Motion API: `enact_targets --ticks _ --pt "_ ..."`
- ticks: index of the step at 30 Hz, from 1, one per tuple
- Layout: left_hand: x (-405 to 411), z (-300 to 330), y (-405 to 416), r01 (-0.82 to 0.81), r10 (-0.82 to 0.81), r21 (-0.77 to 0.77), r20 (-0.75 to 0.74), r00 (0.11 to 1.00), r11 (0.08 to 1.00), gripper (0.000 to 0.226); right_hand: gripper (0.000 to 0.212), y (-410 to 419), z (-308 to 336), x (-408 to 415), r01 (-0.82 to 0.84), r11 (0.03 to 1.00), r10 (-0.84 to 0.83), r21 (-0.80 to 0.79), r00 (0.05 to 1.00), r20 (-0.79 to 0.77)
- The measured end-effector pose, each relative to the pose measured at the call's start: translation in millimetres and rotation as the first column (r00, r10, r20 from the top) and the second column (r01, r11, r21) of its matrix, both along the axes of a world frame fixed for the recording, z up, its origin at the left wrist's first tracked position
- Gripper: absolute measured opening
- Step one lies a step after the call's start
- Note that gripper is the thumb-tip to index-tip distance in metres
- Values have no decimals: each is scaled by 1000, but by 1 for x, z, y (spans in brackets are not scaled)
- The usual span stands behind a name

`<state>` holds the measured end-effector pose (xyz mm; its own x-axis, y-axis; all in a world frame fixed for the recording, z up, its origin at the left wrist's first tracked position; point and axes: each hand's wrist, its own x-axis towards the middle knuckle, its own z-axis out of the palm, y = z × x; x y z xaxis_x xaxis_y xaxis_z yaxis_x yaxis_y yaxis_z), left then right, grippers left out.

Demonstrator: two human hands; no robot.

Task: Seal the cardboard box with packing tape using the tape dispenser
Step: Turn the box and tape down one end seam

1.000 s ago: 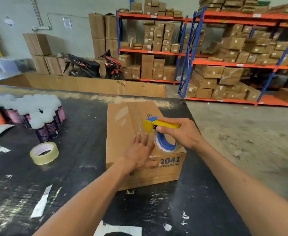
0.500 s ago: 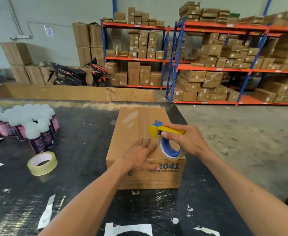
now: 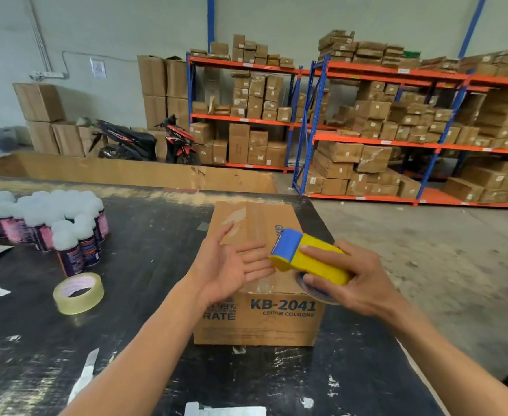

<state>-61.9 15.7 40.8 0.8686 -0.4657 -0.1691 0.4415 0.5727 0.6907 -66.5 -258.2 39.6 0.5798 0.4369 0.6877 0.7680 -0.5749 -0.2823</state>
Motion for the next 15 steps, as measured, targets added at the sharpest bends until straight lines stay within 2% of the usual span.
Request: enact_targets --ticks 2,4,7,10,13,15 --pt "-9 7 -2 -19 17 86 29 999 996 74 48 4 -7 -1 -3 990 -3 -139 999 -41" --pt "-14 7 -2 -85 84 150 13 996 985 64 48 9 -10 -3 -36 994 32 -101 999 -37" --pt "-20 2 -1 -220 227 143 -38 973 965 43 48 21 -9 -7 -87 996 87 -13 995 57" --pt "-21 2 0 -251 264 174 -56 963 952 26 48 30 -10 -9 -114 993 112 41 992 63" --pt "-19 3 1 -305 330 286 -43 943 908 23 49 34 -11 -9 -127 991 127 40 992 9" --pt "-18 2 1 -375 400 403 25 916 835 27 50 38 -11 -8 -140 990 139 -9 989 -57"
